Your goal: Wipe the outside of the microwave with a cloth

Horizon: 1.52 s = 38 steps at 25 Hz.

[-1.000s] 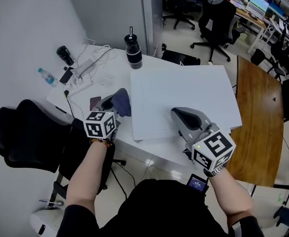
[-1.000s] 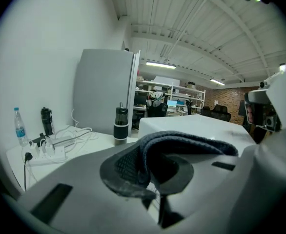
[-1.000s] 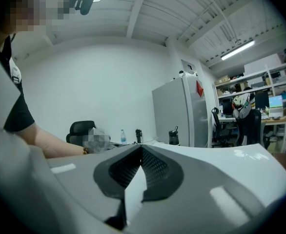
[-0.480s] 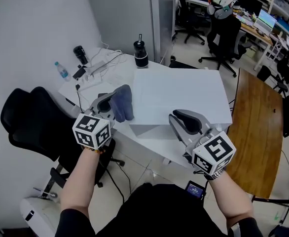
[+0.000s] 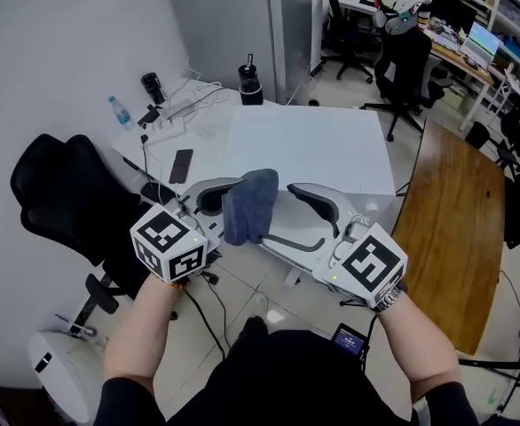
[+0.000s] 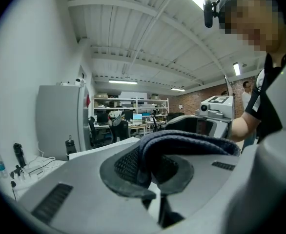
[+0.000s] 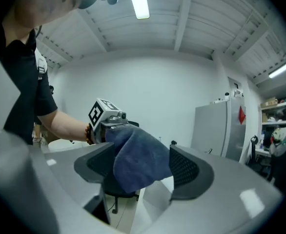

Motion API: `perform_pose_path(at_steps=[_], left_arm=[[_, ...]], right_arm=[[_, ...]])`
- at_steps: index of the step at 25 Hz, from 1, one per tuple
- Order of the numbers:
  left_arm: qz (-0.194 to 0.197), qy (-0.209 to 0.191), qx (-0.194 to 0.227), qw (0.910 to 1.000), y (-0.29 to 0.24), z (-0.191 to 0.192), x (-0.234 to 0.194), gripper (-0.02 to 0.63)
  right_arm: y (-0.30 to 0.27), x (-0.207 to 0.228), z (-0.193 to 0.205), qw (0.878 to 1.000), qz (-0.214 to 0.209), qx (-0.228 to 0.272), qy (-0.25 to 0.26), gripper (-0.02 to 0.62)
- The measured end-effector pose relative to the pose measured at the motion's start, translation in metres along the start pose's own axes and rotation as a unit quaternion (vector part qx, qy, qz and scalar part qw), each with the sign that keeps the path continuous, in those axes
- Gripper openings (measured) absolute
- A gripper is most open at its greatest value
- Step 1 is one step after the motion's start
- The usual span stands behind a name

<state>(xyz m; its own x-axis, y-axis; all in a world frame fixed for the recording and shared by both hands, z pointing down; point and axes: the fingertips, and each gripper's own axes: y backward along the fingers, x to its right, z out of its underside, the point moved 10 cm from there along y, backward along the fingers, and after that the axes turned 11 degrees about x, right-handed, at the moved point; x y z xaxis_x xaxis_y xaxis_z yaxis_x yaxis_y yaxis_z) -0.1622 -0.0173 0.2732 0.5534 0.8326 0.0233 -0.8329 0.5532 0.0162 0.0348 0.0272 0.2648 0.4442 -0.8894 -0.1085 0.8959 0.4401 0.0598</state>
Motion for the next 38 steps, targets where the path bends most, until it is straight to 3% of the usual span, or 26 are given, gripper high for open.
perform_pose_path(at_steps=[8,16,22,27,32,38], left_arm=[[0.082,-0.018,-0.025,0.9962,-0.012,-0.007,0.075,0.034],[0.079,-0.02,-0.032,0.9961,-0.007,-0.01,0.086,0.043],[0.042,-0.029,-0.026,0.9983,0.005,-0.008,0.063,0.087],[-0.023,-0.049,-0.01,0.9985,0.019,-0.011,0.031,0.087],[-0.083,-0.051,0.009,0.9952,0.028,-0.012,-0.009,0.036],[-0.095,-0.055,0.012,0.9939,0.03,-0.004,-0.06,0.005]], right_arm=[[0.022,-0.022,0.007,0.994,-0.072,-0.055,0.064,0.373],[0.03,-0.025,0.012,0.991,-0.067,-0.082,0.08,0.16],[0.016,-0.009,0.016,0.995,-0.035,-0.075,0.063,0.083],[-0.007,0.031,0.012,0.997,0.04,-0.051,0.03,0.08],[-0.053,0.071,0.019,0.995,0.088,-0.053,0.0,0.08],[-0.123,0.106,0.041,0.992,0.103,-0.072,-0.01,0.078]])
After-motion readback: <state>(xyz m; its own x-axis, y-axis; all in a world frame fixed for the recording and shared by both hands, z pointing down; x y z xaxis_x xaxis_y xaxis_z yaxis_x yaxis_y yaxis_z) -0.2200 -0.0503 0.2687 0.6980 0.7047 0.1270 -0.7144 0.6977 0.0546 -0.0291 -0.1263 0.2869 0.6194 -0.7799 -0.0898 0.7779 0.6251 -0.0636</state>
